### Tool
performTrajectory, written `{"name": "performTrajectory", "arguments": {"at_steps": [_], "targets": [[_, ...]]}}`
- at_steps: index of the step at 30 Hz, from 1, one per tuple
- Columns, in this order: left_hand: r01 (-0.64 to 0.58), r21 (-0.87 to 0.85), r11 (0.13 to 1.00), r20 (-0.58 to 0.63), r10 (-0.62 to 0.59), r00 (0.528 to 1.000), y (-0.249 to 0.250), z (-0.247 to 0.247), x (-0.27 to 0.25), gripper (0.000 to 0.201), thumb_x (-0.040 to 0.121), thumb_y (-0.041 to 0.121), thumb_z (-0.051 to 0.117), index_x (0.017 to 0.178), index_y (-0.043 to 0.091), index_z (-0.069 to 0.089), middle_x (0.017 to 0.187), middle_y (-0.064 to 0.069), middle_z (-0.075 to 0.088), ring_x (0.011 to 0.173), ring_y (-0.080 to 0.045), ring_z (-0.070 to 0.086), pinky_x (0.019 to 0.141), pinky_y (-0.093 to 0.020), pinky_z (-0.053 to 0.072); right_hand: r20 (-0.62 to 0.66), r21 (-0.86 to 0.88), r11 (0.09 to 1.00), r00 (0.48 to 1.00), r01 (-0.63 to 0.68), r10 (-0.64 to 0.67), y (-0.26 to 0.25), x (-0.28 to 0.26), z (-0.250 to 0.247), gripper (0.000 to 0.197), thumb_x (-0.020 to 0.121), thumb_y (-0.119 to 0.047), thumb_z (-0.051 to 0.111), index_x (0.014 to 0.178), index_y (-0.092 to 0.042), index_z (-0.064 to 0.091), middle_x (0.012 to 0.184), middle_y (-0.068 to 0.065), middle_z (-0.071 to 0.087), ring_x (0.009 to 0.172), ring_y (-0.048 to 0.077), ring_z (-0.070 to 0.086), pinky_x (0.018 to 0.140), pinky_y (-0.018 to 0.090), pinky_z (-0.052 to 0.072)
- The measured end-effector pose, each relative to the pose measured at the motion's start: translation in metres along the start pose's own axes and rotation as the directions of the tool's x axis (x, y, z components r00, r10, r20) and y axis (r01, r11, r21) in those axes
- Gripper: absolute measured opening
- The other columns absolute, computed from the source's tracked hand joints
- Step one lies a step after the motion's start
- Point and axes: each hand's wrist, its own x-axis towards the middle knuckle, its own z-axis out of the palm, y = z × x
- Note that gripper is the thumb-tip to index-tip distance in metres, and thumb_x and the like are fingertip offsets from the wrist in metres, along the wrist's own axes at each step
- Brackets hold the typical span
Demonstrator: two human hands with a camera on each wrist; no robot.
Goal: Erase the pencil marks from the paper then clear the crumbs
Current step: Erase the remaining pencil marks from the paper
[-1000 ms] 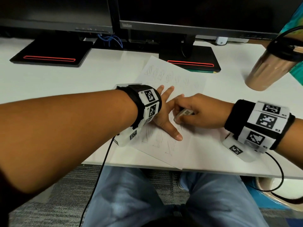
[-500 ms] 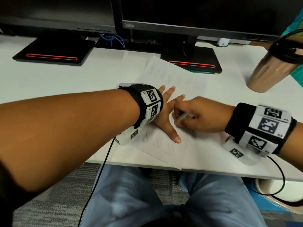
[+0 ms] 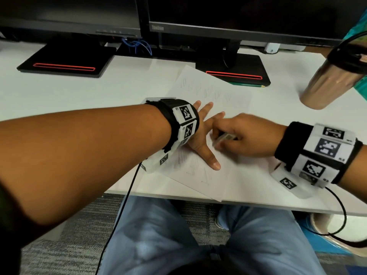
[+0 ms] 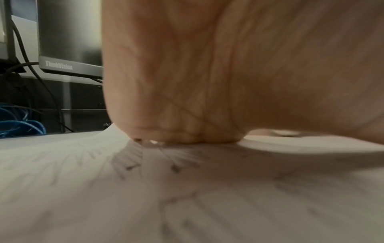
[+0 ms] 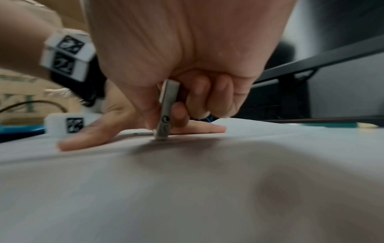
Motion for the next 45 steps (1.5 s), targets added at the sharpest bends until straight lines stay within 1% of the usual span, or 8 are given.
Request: {"name": "performTrajectory", "arguments": {"at_steps": [3, 6, 13, 17, 21, 29, 33, 45], "targets": [[-0.003, 0.001, 1.000, -0.003, 0.003, 1.000, 0.000, 0.000, -0.002, 0.146, 0.047, 0.095, 0.059, 0.148, 0.039, -0.031, 0.158, -0.005, -0.038, 0.146, -0.036, -0.029, 0.118, -0.062, -0.005, 0.018, 0.064, 0.998, 1.000, -0.012, 0.011, -0.002, 0.000, 0.002, 0.005, 0.089, -0.026, 0.066, 0.091, -0.025, 0.061, 0.074, -0.027, 0.061, 0.070, -0.003, 0.059, 0.065, 0.016, 0.044], [0.000, 0.004, 1.000, 0.009, 0.000, 1.000, 0.000, -0.001, -0.002, 0.146, 0.044, 0.097, 0.057, 0.148, 0.040, -0.029, 0.156, -0.004, -0.039, 0.146, -0.036, -0.030, 0.119, -0.063, -0.004, -0.043, -0.034, 0.999, 0.998, -0.043, 0.042, 0.001, 0.002, -0.003, 0.011, 0.089, -0.028, 0.062, 0.099, -0.024, 0.061, 0.088, -0.016, 0.068, 0.078, 0.006, 0.062, 0.074, 0.034, 0.052], [-0.001, -0.003, 1.000, 0.015, 0.001, 1.000, -0.001, 0.000, 0.000, 0.148, 0.043, 0.097, 0.058, 0.149, 0.039, -0.028, 0.156, -0.004, -0.040, 0.145, -0.035, -0.032, 0.118, -0.063, -0.004, -0.049, -0.035, 0.997, 0.997, -0.069, 0.067, 0.003, 0.004, -0.005, 0.007, 0.090, -0.030, 0.062, 0.095, -0.025, 0.060, 0.086, -0.013, 0.067, 0.077, 0.008, 0.061, 0.075, 0.037, 0.053], [0.000, -0.018, 1.000, 0.022, 0.000, 1.000, -0.001, 0.001, -0.001, 0.147, 0.046, 0.094, 0.060, 0.146, 0.040, -0.034, 0.155, -0.004, -0.042, 0.145, -0.034, -0.033, 0.118, -0.063, -0.005, 0.029, 0.062, 0.998, 1.000, -0.008, 0.007, -0.002, 0.004, 0.001, 0.007, 0.089, -0.025, 0.065, 0.093, -0.019, 0.061, 0.078, -0.031, 0.061, 0.073, -0.004, 0.058, 0.067, 0.012, 0.043], [0.009, -0.011, 1.000, 0.021, -0.009, 1.000, -0.001, -0.001, 0.001, 0.147, 0.044, 0.097, 0.058, 0.147, 0.040, -0.031, 0.155, -0.004, -0.042, 0.145, -0.035, -0.032, 0.118, -0.063, -0.005, -0.029, -0.023, 0.998, 0.998, -0.058, 0.058, 0.001, 0.004, -0.003, 0.008, 0.090, -0.030, 0.063, 0.096, -0.025, 0.060, 0.084, -0.016, 0.066, 0.077, 0.003, 0.060, 0.075, 0.033, 0.052], [0.005, -0.017, 1.000, 0.018, -0.005, 1.000, -0.003, 0.000, 0.001, 0.152, 0.035, 0.098, 0.054, 0.145, 0.041, -0.034, 0.156, -0.004, -0.041, 0.145, -0.035, -0.031, 0.118, -0.064, -0.004, -0.023, -0.040, 0.999, 0.999, -0.033, 0.032, 0.002, 0.000, -0.004, 0.007, 0.089, -0.031, 0.062, 0.094, -0.027, 0.059, 0.086, -0.015, 0.066, 0.078, 0.008, 0.063, 0.075, 0.038, 0.053], [0.000, -0.018, 1.000, 0.013, 0.000, 1.000, -0.002, 0.000, 0.000, 0.149, 0.043, 0.096, 0.059, 0.146, 0.040, -0.034, 0.156, -0.003, -0.040, 0.146, -0.035, -0.030, 0.118, -0.063, -0.005, 0.036, 0.066, 0.998, 0.999, 0.011, -0.014, 0.000, -0.003, 0.001, 0.007, 0.088, -0.026, 0.066, 0.089, -0.029, 0.060, 0.076, -0.020, 0.064, 0.072, -0.001, 0.060, 0.069, 0.023, 0.048], [-0.001, -0.021, 1.000, 0.003, 0.001, 1.000, -0.002, 0.000, 0.000, 0.154, 0.034, 0.098, 0.055, 0.146, 0.040, -0.034, 0.157, -0.004, -0.039, 0.147, -0.035, -0.029, 0.118, -0.063, -0.005, -0.021, -0.016, 1.000, 1.000, 0.000, 0.000, 0.006, -0.005, -0.001, 0.009, 0.088, -0.034, 0.063, 0.085, -0.036, 0.054, 0.087, -0.012, 0.070, 0.075, 0.005, 0.063, 0.072, 0.036, 0.054]]}}
